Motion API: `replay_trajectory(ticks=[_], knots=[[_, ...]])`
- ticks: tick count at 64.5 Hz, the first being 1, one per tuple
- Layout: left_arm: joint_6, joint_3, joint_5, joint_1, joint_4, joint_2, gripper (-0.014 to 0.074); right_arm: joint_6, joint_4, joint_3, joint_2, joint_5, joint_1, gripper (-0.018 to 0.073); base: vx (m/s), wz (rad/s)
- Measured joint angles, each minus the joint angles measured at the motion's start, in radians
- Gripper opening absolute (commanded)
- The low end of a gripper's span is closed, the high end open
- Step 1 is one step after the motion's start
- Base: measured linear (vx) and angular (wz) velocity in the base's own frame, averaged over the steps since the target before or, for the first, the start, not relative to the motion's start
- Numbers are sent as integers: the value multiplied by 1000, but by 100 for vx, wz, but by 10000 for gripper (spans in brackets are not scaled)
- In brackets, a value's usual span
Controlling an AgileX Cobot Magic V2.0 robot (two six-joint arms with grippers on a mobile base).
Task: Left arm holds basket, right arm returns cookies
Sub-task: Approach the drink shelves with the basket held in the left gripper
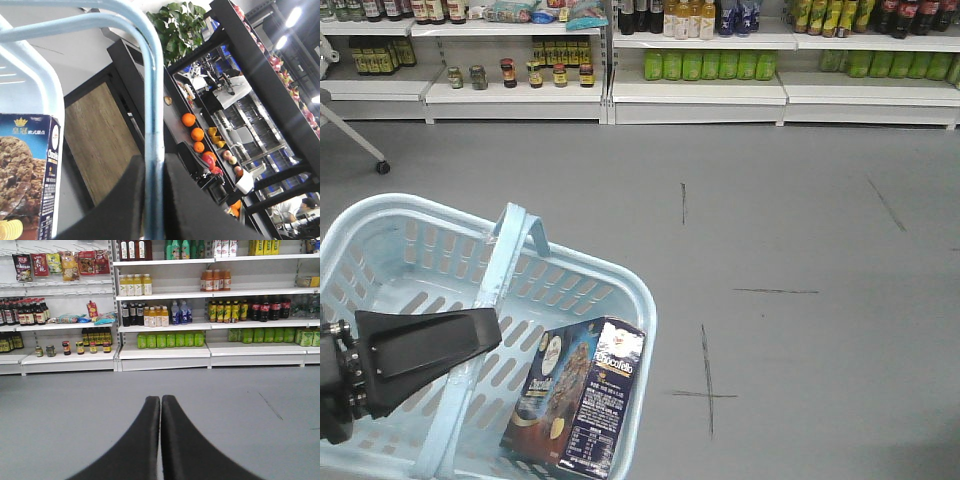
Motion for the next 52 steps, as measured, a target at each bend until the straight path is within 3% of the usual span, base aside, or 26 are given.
replay_trajectory(ticks=[52], knots=[[0,0,0,0,0,0,-7,0,0,0,0,0,0,-3,33,-1]])
